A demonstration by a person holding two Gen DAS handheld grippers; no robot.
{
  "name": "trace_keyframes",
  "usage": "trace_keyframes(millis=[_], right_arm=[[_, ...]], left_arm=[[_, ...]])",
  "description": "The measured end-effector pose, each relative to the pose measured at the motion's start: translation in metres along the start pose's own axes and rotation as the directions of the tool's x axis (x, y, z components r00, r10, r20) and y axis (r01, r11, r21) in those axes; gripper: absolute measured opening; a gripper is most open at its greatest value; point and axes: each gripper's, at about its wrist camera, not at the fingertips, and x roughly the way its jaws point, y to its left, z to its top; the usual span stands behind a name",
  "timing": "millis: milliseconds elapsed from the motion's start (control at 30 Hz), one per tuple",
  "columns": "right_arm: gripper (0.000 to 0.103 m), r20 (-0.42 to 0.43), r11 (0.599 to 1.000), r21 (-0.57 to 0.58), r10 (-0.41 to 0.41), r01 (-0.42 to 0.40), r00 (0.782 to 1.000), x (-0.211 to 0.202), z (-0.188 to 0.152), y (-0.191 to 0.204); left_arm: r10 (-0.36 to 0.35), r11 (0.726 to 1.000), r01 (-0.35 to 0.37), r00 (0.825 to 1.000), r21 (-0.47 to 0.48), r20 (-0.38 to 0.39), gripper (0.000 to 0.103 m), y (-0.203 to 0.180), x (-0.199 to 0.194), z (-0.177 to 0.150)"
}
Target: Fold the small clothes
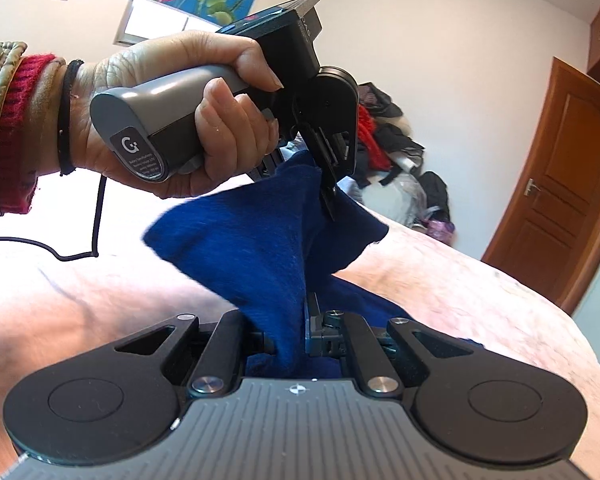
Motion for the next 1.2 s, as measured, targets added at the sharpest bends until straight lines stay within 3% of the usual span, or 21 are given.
trace_keyframes(millis=[467, 633, 800, 933, 1033, 1100, 1200], right_arm=[[0.009, 0.000, 0.992, 0.092, -0.081, 0.081, 0.997, -0.029, -0.029, -0.043], [0.009, -0.020, 0.974, 0.204, -0.092, 0.095, 0.996, -0.035, -0.043, -0.071], [0.009, -0.041, 0.932, 0.354, -0.068, 0.078, 0.997, -0.037, -0.065, -0.101], [0.010, -0.054, 0.886, 0.460, -0.030, 0.051, 0.998, -0.031, -0.083, -0.122], [0.010, -0.063, 0.828, 0.561, 0.020, 0.019, 0.998, -0.036, -0.095, -0.129], [0.010, -0.069, 0.766, 0.643, 0.066, -0.006, 0.995, -0.042, -0.109, -0.138], [0.010, -0.048, 0.635, 0.771, 0.132, -0.048, 0.990, -0.044, -0.130, -0.153]], left_arm=[[-0.006, 0.995, 0.006, 1.000, 0.098, 0.005, 0.009, -0.089, 0.034, -0.024], [0.001, 0.989, -0.001, 1.000, 0.149, -0.002, 0.009, -0.120, 0.052, -0.038], [0.003, 0.976, -0.001, 1.000, 0.217, -0.006, 0.009, -0.149, 0.066, -0.058], [0.019, 0.955, -0.017, 1.000, 0.295, -0.004, 0.009, -0.170, 0.076, -0.079], [0.032, 0.932, -0.015, 0.999, 0.361, -0.042, 0.010, -0.184, 0.087, -0.094], [0.037, 0.918, -0.017, 0.998, 0.397, -0.043, 0.011, -0.189, 0.091, -0.103], [0.034, 0.905, -0.015, 0.999, 0.425, -0.037, 0.022, -0.194, 0.093, -0.108]])
